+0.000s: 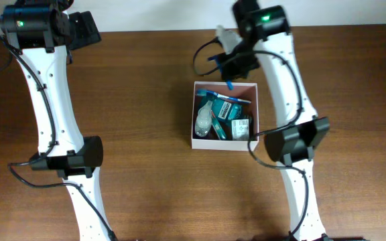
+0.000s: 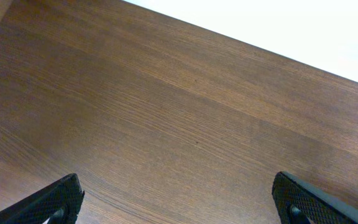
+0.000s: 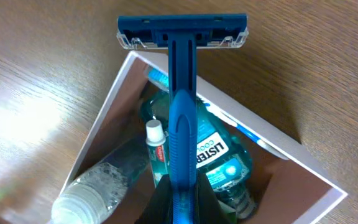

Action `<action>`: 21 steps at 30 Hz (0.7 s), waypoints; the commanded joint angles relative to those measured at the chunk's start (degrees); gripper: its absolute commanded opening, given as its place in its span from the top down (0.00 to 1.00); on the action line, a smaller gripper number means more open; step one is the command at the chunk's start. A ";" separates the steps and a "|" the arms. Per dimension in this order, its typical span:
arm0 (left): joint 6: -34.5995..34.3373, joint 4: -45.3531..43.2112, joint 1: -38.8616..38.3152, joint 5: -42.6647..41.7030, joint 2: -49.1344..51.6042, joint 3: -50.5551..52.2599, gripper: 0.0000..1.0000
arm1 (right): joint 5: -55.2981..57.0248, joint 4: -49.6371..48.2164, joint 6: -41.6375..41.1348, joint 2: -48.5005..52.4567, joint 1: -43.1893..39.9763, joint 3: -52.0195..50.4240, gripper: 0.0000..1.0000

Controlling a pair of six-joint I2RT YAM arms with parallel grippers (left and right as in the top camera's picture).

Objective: Pack container
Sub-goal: 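Lift the razor with the right gripper and carry it over the box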

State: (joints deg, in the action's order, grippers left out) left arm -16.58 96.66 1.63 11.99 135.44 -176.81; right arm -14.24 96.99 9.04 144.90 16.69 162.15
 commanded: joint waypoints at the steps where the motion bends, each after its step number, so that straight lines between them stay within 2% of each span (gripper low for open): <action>1: -0.72 0.02 -0.13 -0.24 -1.18 0.22 0.01 | 4.81 0.37 0.92 -2.45 0.22 -0.96 0.96; 6: -0.72 0.02 -0.13 -0.24 -1.18 0.22 0.01 | 4.39 0.37 2.75 -3.76 0.28 -5.18 0.96; 14: -0.72 0.02 -0.13 -0.24 -1.18 0.22 0.01 | 4.46 0.37 4.24 -9.88 0.28 -18.36 0.96; 21: -0.72 0.02 -0.13 -0.24 -1.18 0.22 0.01 | 4.61 0.35 5.62 -10.08 0.17 -26.38 0.96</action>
State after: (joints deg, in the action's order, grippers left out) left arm -16.58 96.66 1.63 11.99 135.44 -176.81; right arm -10.33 97.06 12.82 136.31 17.02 138.21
